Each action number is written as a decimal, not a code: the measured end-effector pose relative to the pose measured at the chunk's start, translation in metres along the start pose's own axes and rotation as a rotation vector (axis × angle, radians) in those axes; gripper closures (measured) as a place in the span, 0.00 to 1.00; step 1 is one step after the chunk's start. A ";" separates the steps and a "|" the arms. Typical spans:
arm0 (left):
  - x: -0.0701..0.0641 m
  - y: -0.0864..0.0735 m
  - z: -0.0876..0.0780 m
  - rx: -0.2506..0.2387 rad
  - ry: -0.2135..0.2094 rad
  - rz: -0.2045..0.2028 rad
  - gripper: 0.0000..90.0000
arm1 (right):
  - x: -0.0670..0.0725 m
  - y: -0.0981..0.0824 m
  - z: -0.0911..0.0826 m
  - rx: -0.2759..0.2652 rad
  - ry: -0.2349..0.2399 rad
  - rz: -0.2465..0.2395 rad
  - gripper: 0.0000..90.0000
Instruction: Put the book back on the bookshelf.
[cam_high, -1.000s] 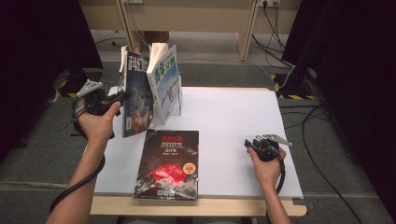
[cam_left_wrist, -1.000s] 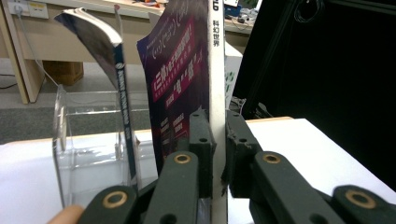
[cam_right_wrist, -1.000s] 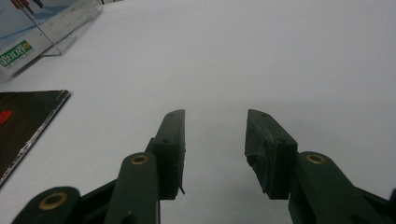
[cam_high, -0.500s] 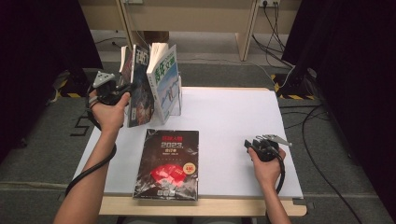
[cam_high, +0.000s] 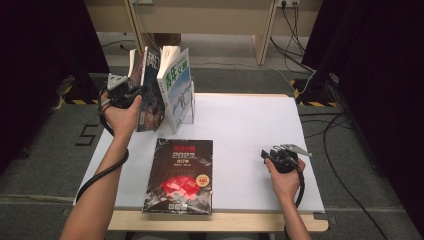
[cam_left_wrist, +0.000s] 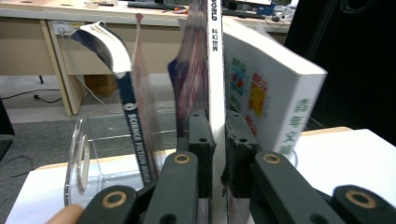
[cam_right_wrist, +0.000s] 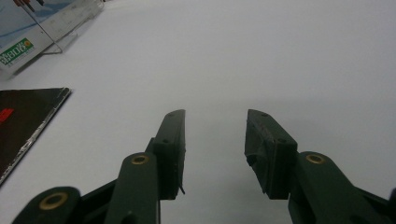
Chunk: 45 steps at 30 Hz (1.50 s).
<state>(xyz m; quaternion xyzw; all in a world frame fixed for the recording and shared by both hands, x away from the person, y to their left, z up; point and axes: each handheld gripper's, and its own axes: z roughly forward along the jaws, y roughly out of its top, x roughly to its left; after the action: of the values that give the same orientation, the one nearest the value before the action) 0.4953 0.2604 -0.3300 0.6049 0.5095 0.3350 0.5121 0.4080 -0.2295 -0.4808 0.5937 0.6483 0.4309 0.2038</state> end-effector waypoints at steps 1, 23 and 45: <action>0.000 -0.001 0.001 -0.003 0.003 0.006 0.92 | 0.000 0.000 0.000 0.001 -0.001 0.001 0.65; 0.013 -0.025 -0.020 -0.032 0.045 0.077 0.91 | 0.003 -0.001 0.001 0.006 0.003 -0.012 0.65; 0.023 -0.062 -0.075 0.018 0.045 0.096 0.91 | 0.005 -0.001 0.002 0.009 0.002 -0.011 0.65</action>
<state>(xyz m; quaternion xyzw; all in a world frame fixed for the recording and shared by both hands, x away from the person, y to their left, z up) 0.4144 0.3005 -0.3735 0.6256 0.4945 0.3681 0.4781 0.4077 -0.2237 -0.4811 0.5907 0.6537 0.4273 0.2028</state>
